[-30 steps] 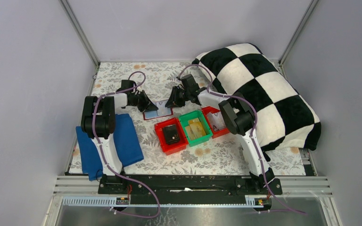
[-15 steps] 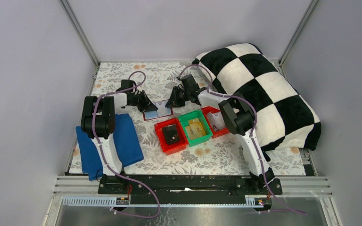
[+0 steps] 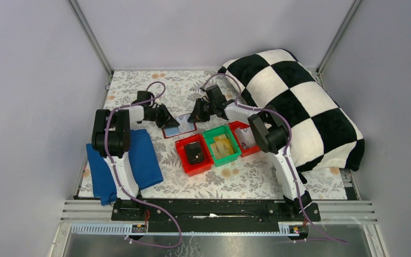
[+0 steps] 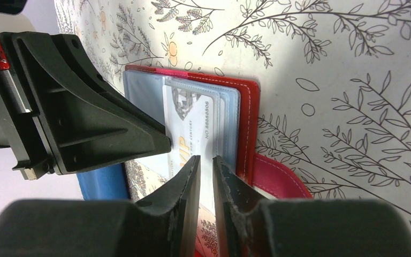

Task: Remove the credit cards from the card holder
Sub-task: Remove the credit card from the card holder.

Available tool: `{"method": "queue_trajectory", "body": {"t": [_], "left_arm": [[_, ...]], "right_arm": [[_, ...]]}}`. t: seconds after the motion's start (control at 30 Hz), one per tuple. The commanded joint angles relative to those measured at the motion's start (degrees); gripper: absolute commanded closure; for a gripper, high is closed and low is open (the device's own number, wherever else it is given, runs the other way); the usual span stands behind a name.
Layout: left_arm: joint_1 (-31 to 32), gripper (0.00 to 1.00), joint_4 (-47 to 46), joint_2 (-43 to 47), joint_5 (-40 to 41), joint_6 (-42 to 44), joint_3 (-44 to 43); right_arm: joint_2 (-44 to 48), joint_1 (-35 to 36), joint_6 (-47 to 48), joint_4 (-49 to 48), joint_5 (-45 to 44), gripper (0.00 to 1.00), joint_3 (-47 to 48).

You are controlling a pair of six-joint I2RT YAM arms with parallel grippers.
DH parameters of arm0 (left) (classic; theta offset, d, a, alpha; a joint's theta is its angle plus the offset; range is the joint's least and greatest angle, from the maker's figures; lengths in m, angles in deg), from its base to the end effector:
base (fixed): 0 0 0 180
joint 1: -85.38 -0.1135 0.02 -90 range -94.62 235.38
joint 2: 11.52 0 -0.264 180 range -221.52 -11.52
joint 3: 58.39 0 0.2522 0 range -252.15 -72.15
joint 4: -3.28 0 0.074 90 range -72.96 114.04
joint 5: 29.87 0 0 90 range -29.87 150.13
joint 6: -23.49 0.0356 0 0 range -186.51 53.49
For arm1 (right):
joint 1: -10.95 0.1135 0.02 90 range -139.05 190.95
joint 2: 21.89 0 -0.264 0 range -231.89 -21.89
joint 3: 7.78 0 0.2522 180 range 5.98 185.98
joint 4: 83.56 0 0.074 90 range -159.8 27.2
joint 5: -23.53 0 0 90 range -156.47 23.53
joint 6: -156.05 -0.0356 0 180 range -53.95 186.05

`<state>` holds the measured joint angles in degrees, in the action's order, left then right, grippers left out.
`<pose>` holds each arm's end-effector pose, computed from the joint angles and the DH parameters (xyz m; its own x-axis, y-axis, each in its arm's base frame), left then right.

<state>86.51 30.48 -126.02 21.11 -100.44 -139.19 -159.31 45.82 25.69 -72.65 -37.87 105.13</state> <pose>0.3882 -0.0301 0.1250 -0.9043 -0.4159 -0.0965 -0.2209 0.6491 -0.7279 0.4248 0.3168 0.1265 -0.8947 0.0696 -0.4413 -0.3184 0.5935 0.7391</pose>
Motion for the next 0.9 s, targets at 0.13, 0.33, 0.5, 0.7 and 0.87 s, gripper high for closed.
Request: {"method": "queue_trajectory", "body": {"t": [0.13, 0.33, 0.5, 0.7, 0.87], "left_arm": [[-0.38, 0.87, -2.81, 1.9, -1.89, -0.56, 0.28], [-0.4, 0.97, -2.71, 1.95, -1.17, -0.74, 0.53], [-0.61, 1.0, -1.8, 2.08, -0.65, -0.41, 0.14], [-1.04, 0.85, -1.05, 2.32, -0.42, -0.1, -0.18], [-1.04, 0.84, -1.7, 2.35, -0.58, -0.43, 0.55]], "right_arm": [[-1.53, 0.2, 1.32, 1.97, -0.73, 0.78, -0.01], [-1.6, 0.2, 1.19, 1.8, -0.59, 0.78, -0.04], [-1.55, 0.21, 1.25, 1.91, -0.74, 0.78, 0.06], [-1.45, 0.2, 1.28, 1.98, -0.74, 0.78, 0.07], [-1.44, 0.21, 1.37, 2.02, -0.74, 0.78, 0.16]]}}
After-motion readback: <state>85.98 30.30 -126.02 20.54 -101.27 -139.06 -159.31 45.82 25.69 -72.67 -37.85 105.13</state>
